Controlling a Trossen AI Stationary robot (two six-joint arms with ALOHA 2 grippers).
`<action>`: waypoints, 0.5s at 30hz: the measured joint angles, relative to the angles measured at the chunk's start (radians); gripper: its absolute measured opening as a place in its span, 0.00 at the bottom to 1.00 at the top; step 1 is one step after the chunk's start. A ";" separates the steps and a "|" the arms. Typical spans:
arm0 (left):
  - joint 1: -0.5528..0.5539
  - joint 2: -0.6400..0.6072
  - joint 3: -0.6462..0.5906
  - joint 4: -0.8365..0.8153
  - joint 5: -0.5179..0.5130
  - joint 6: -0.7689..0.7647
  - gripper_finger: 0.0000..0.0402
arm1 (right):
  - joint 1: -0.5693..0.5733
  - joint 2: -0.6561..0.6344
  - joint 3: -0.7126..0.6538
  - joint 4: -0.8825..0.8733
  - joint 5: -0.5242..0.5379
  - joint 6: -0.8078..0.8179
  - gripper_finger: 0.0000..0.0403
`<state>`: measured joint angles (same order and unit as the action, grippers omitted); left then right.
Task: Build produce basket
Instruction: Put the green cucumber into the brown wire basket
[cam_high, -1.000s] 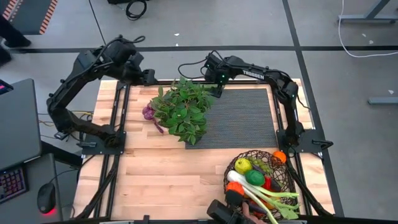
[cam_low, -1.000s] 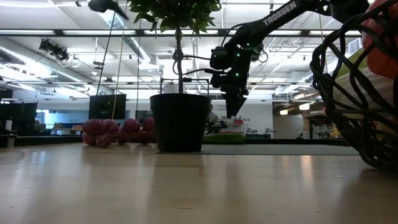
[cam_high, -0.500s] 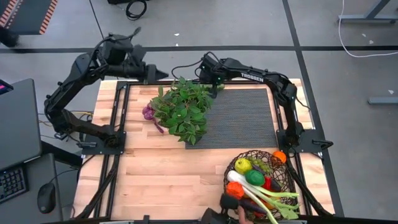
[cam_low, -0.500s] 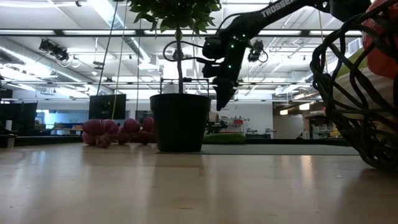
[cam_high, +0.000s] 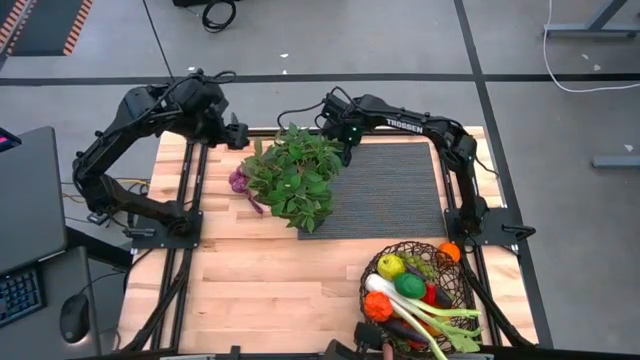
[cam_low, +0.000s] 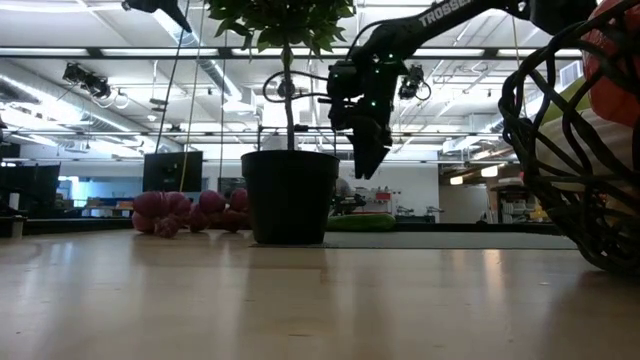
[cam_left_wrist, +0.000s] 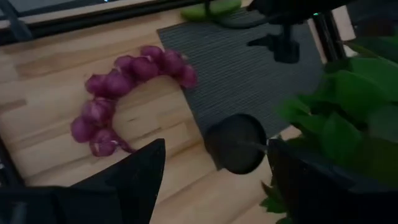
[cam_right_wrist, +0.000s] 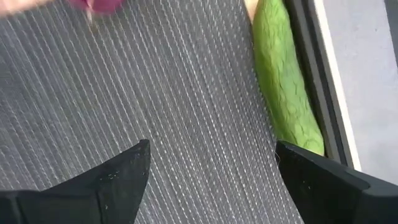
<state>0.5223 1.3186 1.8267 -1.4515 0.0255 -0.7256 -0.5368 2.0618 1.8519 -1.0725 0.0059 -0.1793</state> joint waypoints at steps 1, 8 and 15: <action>-0.005 0.003 0.000 0.008 0.001 -0.002 0.72 | 0.005 0.011 0.001 -0.005 0.011 -0.007 0.86; -0.023 0.005 -0.001 0.016 0.025 -0.004 0.72 | 0.007 0.084 0.063 -0.044 0.051 -0.065 0.86; -0.023 0.005 -0.001 0.015 0.043 -0.004 0.72 | -0.002 0.096 0.099 0.054 0.058 -0.206 0.86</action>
<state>0.4995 1.3231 1.8256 -1.4368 0.0681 -0.7298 -0.5392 2.1578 1.9507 -1.0187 0.0635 -0.3853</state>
